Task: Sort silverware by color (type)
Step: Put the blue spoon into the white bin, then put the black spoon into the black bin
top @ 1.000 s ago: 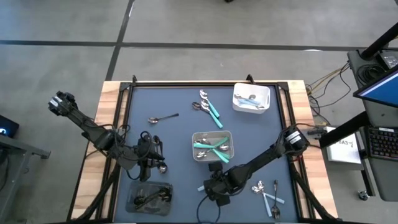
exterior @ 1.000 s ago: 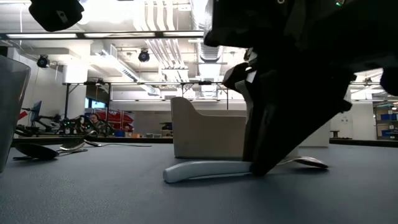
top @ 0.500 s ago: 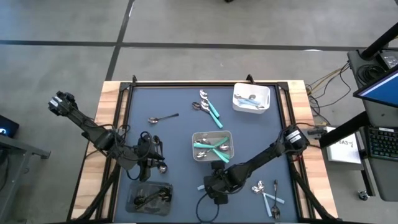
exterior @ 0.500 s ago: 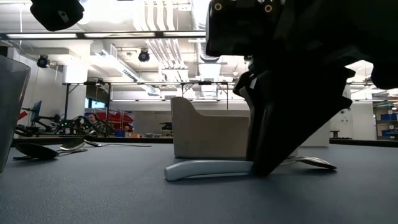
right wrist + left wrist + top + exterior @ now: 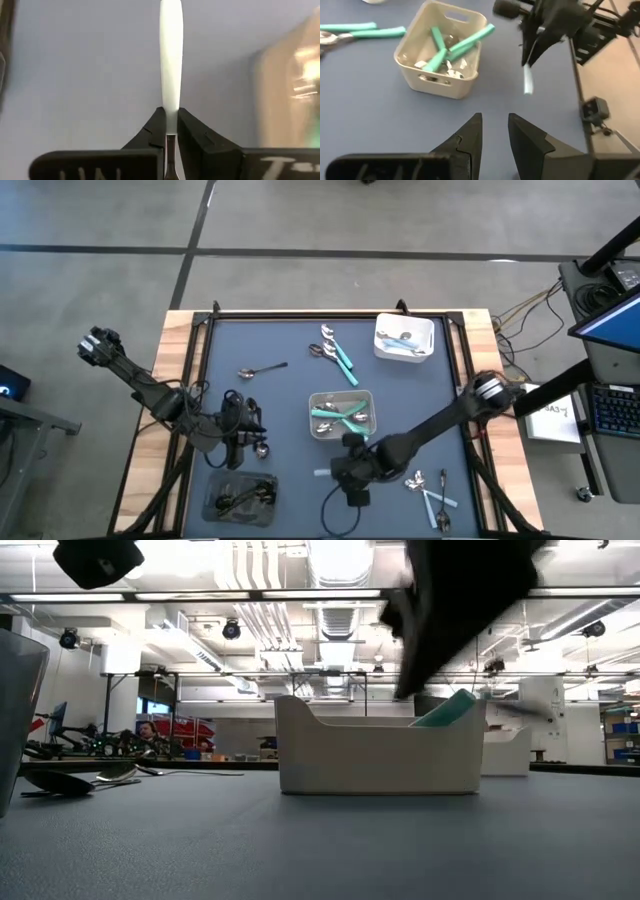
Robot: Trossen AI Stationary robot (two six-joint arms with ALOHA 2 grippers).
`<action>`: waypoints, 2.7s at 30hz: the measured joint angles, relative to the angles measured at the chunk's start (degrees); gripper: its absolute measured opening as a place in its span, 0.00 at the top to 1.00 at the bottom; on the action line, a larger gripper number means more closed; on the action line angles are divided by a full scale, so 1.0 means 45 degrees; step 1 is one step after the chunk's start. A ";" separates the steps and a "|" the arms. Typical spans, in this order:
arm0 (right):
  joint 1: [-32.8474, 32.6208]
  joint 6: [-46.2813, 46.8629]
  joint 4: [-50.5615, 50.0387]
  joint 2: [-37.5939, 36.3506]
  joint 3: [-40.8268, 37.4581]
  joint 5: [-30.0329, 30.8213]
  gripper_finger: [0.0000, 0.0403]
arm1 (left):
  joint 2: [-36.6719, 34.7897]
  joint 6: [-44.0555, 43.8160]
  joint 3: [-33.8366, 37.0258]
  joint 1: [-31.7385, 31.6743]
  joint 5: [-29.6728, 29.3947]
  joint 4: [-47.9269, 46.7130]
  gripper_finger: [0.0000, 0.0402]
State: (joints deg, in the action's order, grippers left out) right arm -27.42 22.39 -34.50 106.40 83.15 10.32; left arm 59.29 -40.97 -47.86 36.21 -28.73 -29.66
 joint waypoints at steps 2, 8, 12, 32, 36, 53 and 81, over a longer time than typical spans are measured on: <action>0.0181 -0.0027 -0.0560 -0.0661 0.0001 0.0862 0.96 | 0.0001 0.0000 0.0000 -0.0040 -0.0184 0.0012 0.81; 0.1235 -0.0028 -0.3739 -0.2378 -0.0004 0.3175 0.96 | 0.0046 0.0155 0.0000 -0.0706 -0.0266 -0.0014 0.81; 0.2796 -0.0358 -0.5921 -0.3209 -0.0059 0.3487 0.96 | 0.0049 0.0441 0.0000 -0.1311 -0.0264 0.0026 0.81; 1.6184 -0.6823 -0.3023 -0.5311 -0.4808 -0.0076 0.91 | 0.0043 -0.0104 -0.0529 -0.4338 -0.1841 -0.0187 0.81; 1.6718 -0.8077 -0.2041 -0.5301 -0.5065 -0.0105 0.79 | 0.0054 -0.0112 -0.0529 -0.5392 -0.1627 -0.0298 0.81; 1.6674 -0.7274 -0.1777 -0.5301 -0.4296 -0.0105 0.67 | 0.2476 0.2942 -0.0476 -1.0694 0.4262 -0.3402 0.81; 1.6562 -0.6536 -0.1781 -0.5296 -0.3581 -0.0105 0.70 | 0.7958 0.9416 -0.0471 -1.5776 0.6495 -0.1441 0.81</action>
State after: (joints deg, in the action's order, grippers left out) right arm 47.11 -7.03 -42.51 82.56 67.04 9.85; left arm 95.10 1.40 -49.98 -34.79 0.49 -36.14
